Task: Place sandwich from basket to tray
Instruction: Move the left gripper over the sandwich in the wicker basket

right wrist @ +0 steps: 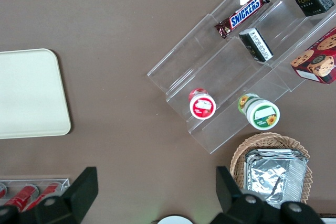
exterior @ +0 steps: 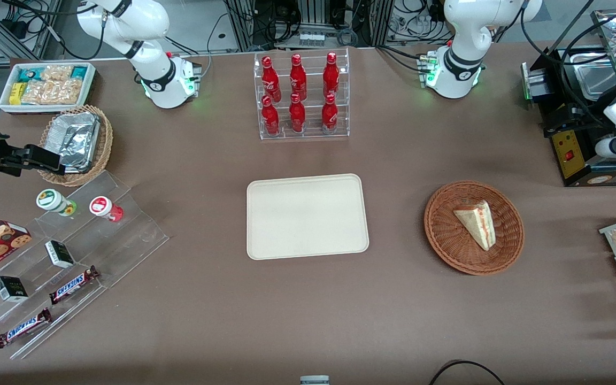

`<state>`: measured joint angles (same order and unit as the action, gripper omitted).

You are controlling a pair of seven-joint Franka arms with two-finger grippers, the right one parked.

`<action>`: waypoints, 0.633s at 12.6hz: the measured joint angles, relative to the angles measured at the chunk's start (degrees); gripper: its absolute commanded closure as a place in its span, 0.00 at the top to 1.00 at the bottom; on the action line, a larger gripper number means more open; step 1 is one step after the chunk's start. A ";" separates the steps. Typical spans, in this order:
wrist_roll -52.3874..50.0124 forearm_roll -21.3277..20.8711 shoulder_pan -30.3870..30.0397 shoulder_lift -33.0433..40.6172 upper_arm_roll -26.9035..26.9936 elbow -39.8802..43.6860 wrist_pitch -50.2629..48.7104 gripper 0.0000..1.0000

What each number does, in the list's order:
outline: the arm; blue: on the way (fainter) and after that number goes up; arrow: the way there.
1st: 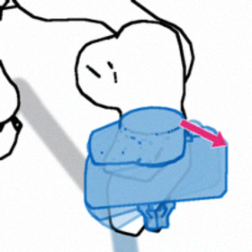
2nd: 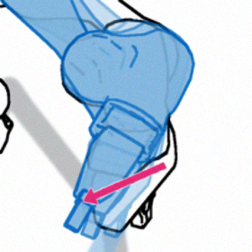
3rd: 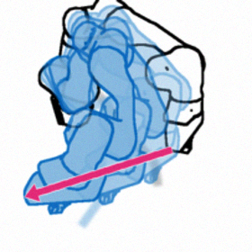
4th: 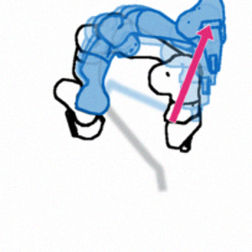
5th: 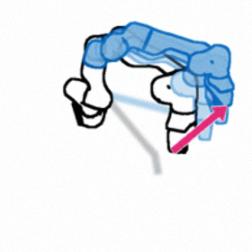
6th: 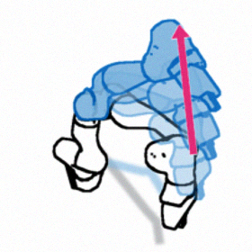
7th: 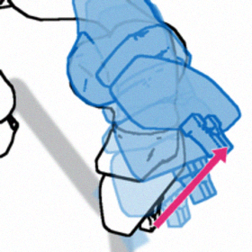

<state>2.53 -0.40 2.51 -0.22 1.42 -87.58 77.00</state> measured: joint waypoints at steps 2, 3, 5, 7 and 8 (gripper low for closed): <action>0.00 0.00 -0.02 0.00 0.01 0.00 0.23 1.00; 0.00 0.00 -0.02 0.00 0.01 0.00 0.27 1.00; 0.00 0.00 -0.02 -0.03 0.01 -0.11 0.55 1.00; -0.07 0.00 -0.02 -0.14 0.01 -1.86 2.71 1.00; -0.51 -0.01 -0.02 -0.23 0.01 -3.35 4.33 1.00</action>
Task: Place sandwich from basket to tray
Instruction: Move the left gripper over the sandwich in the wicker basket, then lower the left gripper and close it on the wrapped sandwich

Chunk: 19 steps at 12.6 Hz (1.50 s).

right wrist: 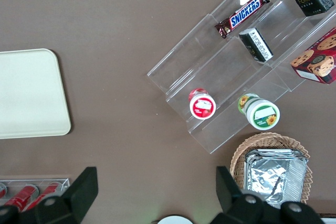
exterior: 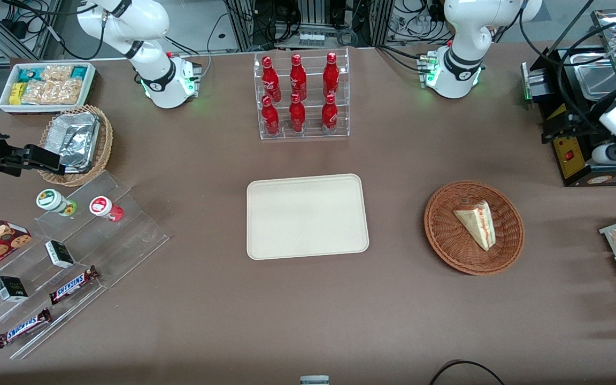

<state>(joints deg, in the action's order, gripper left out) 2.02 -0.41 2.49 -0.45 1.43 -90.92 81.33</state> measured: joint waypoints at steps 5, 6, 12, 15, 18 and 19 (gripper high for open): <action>-4.73 0.00 0.10 -0.14 -0.09 -7.39 6.76 1.00; -4.93 0.00 0.10 0.07 -0.10 -9.37 8.84 1.00; -9.41 0.00 0.16 2.43 -0.21 -24.60 24.80 1.00; -12.83 0.00 0.17 2.58 -0.22 -31.00 32.89 1.00; -18.33 0.00 0.18 2.38 -0.22 -33.74 37.45 1.00; -20.89 0.00 0.21 2.02 -0.25 -34.16 38.71 1.00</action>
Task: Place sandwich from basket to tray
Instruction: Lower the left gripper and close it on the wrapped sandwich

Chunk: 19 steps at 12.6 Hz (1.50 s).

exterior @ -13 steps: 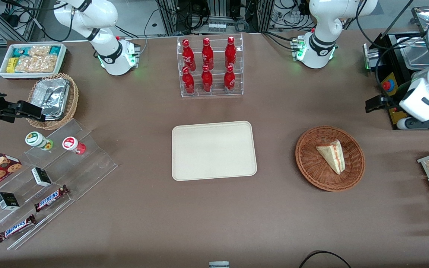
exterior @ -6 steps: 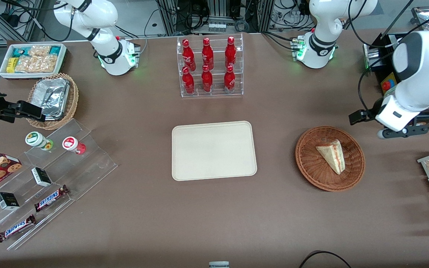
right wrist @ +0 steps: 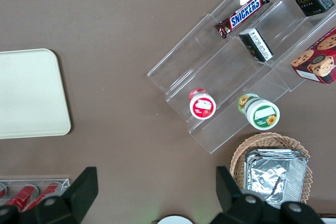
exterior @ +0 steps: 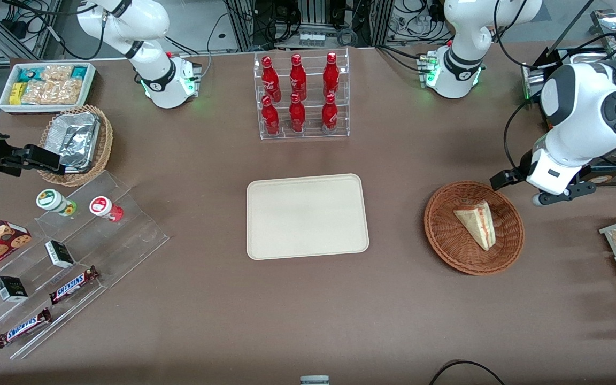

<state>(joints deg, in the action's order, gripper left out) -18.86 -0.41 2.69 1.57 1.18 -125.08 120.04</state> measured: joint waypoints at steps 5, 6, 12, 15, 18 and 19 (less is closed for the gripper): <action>-8.80 0.00 0.22 -4.19 -0.37 -0.66 7.28 1.00; -9.46 0.03 0.33 -5.17 -0.45 -0.67 8.50 1.00; -12.03 0.42 1.52 -10.56 -0.70 -0.69 14.72 1.00; -12.18 0.45 1.83 -13.08 -0.82 -0.70 18.05 1.00; -12.36 0.46 1.85 -15.04 -0.81 -0.70 18.76 1.00; -12.39 0.46 1.85 -15.60 -0.80 -0.70 18.77 1.00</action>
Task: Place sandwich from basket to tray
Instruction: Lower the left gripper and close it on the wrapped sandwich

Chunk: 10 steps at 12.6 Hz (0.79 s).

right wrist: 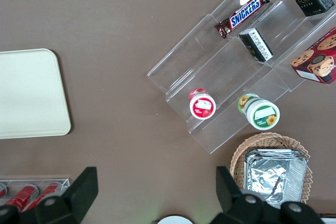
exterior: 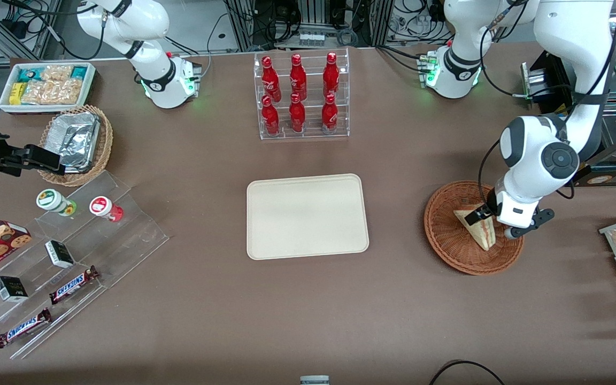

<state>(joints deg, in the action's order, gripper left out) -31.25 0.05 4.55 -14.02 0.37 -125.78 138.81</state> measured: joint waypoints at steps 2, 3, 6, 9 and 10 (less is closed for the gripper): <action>-0.09 0.02 -0.06 -0.70 0.03 0.00 0.00 0.30; -0.15 0.05 -0.11 -0.82 0.04 0.00 0.00 0.00; -0.22 0.08 -0.14 -0.84 0.06 0.00 -0.41 0.00; -0.14 0.08 -0.10 -0.77 0.04 0.18 -2.42 0.00; -0.10 0.08 -0.03 -0.64 -0.01 0.57 -3.79 0.00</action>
<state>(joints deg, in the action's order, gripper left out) -31.35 0.14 4.52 -14.66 0.36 -125.21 135.02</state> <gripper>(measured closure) 0.736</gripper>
